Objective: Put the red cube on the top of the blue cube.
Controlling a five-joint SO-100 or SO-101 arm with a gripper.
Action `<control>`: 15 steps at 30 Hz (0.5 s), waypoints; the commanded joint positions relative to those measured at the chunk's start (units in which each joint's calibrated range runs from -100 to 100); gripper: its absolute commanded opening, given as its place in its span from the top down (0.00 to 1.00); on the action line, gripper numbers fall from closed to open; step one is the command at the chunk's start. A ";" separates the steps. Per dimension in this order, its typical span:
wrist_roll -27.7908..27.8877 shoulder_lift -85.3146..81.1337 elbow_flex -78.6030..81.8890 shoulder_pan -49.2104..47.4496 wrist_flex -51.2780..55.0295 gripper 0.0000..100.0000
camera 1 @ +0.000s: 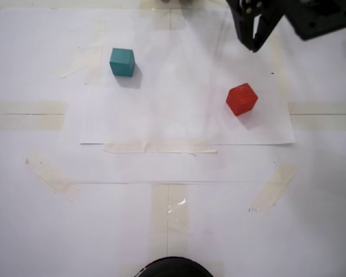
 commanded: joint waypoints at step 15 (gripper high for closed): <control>-0.93 3.79 0.54 -3.37 -7.78 0.75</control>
